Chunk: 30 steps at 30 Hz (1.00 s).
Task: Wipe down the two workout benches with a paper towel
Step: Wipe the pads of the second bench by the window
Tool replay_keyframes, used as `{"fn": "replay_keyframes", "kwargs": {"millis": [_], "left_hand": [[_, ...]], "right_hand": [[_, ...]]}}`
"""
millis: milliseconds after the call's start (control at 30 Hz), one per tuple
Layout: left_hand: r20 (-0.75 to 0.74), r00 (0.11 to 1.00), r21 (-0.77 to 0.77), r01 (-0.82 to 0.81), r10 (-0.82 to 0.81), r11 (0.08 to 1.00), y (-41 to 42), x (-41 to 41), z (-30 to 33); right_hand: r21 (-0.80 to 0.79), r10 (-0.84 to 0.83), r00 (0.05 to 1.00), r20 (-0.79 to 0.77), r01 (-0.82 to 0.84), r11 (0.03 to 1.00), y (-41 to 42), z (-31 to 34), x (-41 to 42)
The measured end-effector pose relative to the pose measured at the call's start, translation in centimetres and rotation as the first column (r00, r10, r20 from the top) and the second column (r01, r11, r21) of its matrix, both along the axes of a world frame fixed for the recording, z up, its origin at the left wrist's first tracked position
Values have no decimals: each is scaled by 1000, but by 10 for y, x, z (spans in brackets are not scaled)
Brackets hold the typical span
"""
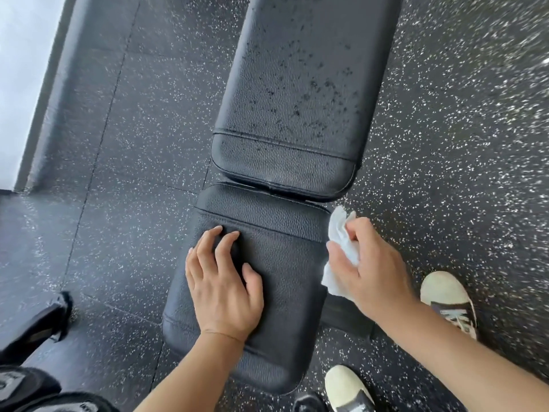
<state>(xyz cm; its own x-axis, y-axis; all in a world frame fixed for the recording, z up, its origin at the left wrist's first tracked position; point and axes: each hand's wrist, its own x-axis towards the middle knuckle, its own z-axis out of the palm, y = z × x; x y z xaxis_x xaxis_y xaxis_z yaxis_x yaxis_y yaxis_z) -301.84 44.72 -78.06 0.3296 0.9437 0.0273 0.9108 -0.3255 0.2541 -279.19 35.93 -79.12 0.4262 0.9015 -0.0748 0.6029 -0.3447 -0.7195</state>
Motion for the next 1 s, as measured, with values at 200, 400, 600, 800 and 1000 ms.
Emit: {"fn": "replay_keyframes", "kwargs": {"millis": [200,400,600,800,1000], "left_hand": [[24,1000,15,1,-1,1000,-1,2,1],[29,999,30,17,-18,999,-5,4,3],[22,999,56,35,-37,998,-5,6,4],[33,999,72,29,-31,997,-5,6,1],[37,999,65,34,-36,997,-5,4,1]], "right_hand": [[8,-478,836,-269,498,867,35,-11,-34],[-107,-604,671,-430,626,772,-23,-9,-99],[-276,-636,598,-488,585,762,-81,3,-157],[-137,-651,615,-445,672,728,22,-12,-59],[-150,-662,591,-462,683,715,1,-13,-79]]}}
